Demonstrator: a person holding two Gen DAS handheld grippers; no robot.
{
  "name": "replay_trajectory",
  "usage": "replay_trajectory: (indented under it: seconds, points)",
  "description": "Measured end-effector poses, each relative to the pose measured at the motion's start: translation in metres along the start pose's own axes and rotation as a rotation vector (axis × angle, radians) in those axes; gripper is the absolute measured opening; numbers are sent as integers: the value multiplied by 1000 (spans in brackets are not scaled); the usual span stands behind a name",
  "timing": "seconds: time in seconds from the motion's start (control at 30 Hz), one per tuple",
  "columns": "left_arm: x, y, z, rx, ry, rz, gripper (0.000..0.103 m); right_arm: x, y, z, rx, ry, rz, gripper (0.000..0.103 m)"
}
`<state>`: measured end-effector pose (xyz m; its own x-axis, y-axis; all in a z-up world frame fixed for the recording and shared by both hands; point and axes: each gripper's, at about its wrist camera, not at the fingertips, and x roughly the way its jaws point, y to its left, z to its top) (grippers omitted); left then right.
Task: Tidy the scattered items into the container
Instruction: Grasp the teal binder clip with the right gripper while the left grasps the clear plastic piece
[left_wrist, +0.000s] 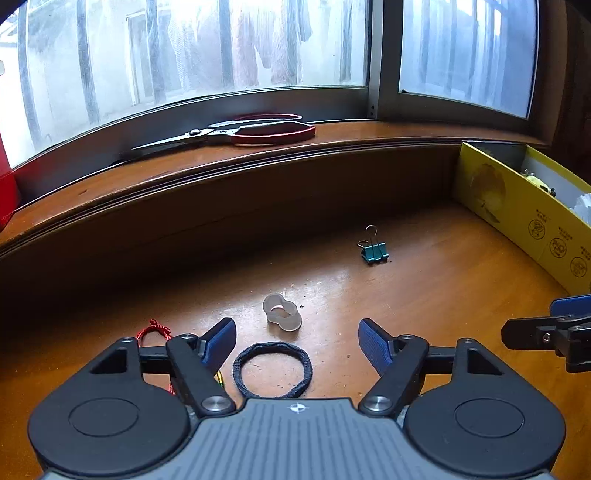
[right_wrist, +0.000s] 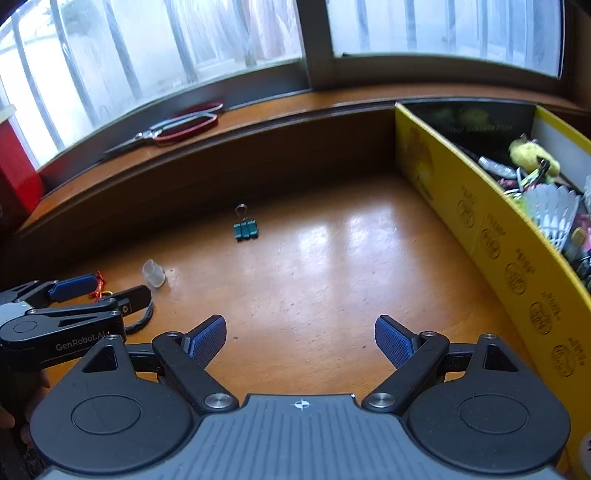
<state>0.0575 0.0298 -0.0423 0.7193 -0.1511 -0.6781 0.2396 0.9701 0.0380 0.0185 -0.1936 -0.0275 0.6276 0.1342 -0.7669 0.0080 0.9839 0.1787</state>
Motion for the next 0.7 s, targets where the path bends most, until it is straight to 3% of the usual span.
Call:
replay_trajectory:
  seconds: [0.13, 0.2, 0.4, 0.63, 0.7]
  points:
    - [18, 10, 0, -11, 24, -20, 63, 16, 8, 3, -18, 21, 17, 78]
    - [25, 14, 2, -18, 28, -29, 61, 26, 14, 7, -50, 26, 25, 65]
    - [42, 21, 3, -41, 38, -52, 54, 59, 40, 25, -160, 2, 36, 50]
    - [53, 22, 4, -60, 39, -69, 44, 95, 50, 45, -191, -34, 73, 42]
    - [54, 23, 5, -70, 39, -70, 34, 102, 52, 49, -205, -49, 74, 42]
